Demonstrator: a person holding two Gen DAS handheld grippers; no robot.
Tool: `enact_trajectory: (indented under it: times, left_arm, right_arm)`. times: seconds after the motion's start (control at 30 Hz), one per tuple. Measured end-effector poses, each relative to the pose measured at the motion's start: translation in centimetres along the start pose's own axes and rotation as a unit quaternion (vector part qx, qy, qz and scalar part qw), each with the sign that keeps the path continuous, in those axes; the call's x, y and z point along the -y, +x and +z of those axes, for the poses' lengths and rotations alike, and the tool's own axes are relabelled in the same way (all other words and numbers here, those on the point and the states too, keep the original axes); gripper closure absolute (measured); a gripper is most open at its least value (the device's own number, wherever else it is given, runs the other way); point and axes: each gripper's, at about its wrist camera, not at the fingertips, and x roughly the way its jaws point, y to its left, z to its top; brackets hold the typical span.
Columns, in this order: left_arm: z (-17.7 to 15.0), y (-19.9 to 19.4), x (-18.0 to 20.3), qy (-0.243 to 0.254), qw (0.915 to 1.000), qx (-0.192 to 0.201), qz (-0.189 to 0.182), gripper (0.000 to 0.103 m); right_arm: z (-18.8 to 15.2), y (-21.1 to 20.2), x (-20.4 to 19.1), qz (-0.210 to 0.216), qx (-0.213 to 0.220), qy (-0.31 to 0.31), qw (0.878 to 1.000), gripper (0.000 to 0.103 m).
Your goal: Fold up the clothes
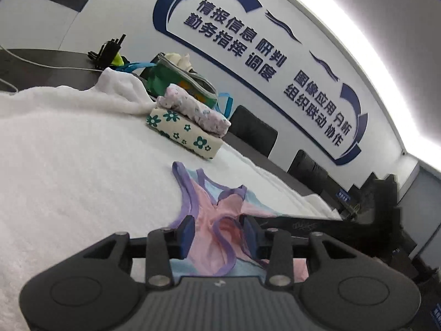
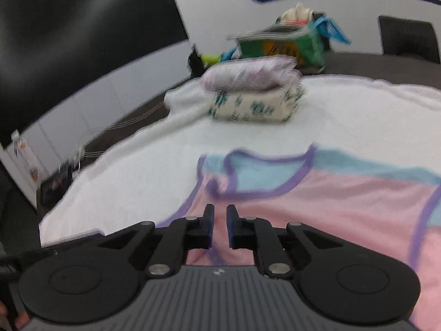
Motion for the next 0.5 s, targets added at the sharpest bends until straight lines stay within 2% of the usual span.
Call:
enact_trajectory:
  times: [0.07,0.13,0.3,0.33,0.43,0.5]
  left_arm:
    - [0.2,0.0,-0.1,0.003,0.9999,-0.005,0.009,0.067]
    - [0.5,-0.2,-0.3,0.009,0.9998,-0.003,0.017,0.067]
    - [1.9,0.2,-0.2,0.029,0.9991,0.015,0.029,0.066]
    - [2.3,0.7,0.1,0.041,0.9987,0.016,0.028,0.064]
    - [2.5,4.0,2.0,0.098,0.9945,-0.018,0.031,0.061]
    - [2.3,5.6,2.3,0.098,0.9933,-0.046,0.038,0.061]
  right_arm:
    - [-0.7,2.1,-1.1,0.005,-0.030,-0.021,0.999,0.093]
    - [-0.8,2.4,-2.1,0.003,-0.033,-0.052,0.998,0.092]
    - [0.6,-1.3,-1.4,0.017,0.021,-0.047,0.999,0.087]
    - [0.9,-1.7,-0.9,0.012,0.031,-0.037,0.999,0.087]
    - [1.8,-0.2,0.4,0.004,0.014,-0.015,1.000,0.087]
    - [2.1,1.9,0.8,0.020,-0.022,-0.016,0.999,0.087]
